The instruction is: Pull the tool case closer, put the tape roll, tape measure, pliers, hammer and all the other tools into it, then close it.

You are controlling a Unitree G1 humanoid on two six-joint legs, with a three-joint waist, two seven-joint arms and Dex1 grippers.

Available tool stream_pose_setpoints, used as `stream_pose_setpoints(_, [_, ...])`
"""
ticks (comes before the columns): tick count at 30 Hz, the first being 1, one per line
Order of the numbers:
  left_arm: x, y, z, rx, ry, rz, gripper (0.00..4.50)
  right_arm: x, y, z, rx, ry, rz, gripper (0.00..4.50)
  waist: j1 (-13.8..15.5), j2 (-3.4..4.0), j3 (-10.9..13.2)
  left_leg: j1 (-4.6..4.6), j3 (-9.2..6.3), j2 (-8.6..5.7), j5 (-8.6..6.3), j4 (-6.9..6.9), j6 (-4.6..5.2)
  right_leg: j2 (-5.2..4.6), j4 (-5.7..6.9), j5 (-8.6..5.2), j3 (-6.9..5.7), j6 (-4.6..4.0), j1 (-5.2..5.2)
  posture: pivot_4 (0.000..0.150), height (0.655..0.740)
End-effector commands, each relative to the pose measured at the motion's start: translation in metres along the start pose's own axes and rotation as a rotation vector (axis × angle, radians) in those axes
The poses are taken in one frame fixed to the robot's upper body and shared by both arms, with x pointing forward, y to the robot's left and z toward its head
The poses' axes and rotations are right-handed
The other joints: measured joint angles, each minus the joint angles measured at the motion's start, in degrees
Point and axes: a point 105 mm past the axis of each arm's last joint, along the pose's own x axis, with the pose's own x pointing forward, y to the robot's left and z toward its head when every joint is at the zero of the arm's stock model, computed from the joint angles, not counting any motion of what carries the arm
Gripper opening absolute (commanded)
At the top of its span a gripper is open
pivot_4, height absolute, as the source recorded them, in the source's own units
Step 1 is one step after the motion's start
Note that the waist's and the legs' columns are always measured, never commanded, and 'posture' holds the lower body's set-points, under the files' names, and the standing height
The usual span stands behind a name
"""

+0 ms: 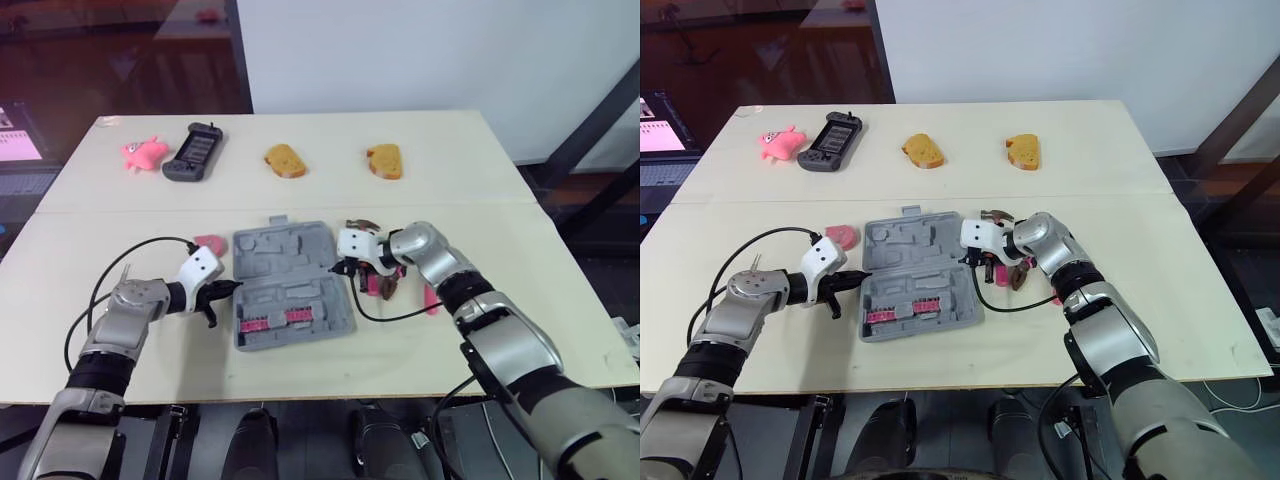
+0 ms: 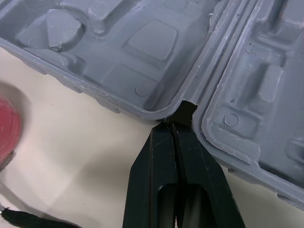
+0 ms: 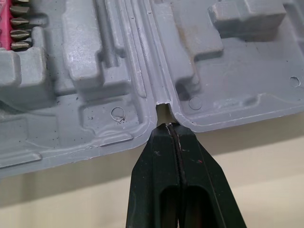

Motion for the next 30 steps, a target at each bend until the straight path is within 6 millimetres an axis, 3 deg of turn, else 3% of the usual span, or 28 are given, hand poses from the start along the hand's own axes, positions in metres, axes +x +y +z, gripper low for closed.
stream_pose_setpoints(1, [0.009,-0.003,0.019,0.078,-0.028,-0.021,0.0,0.001,0.007,0.009,-0.009,-0.055,0.031,0.03,0.1,0.0,0.0,0.0,0.0,0.0,0.0,0.0,0.0,0.0,0.0,0.0,0.0,0.0,0.0,0.15,0.7238])
stream_pose_setpoints(8, [0.01,-0.014,0.013,0.095,0.007,-0.052,0.0,-0.009,0.031,0.0,0.021,-0.074,0.068,0.03,0.0,0.0,0.0,0.05,-0.01,0.0,0.0,0.0,0.0,0.0,-0.03,0.0,-0.01,0.01,0.06,0.15,0.7238])
stream_pose_setpoints(14, [0.001,-0.042,-0.007,0.043,0.042,-0.102,0.0,-0.017,0.054,0.003,0.12,-0.129,0.089,0.03,-0.2,0.02,0.0,0.08,-0.01,0.0,0.0,-0.02,0.0,0.0,-0.03,-0.01,0.0,0.01,0.06,0.15,0.7238])
stream_pose_setpoints(30, [-0.024,-0.046,-0.016,0.028,0.074,-0.065,0.0,-0.011,0.07,0.006,0.159,-0.124,0.12,0.03,-0.2,0.02,0.0,0.11,-0.01,0.01,-0.01,-0.03,0.01,0.01,-0.07,-0.01,0.01,-0.01,0.1,0.15,0.7238])
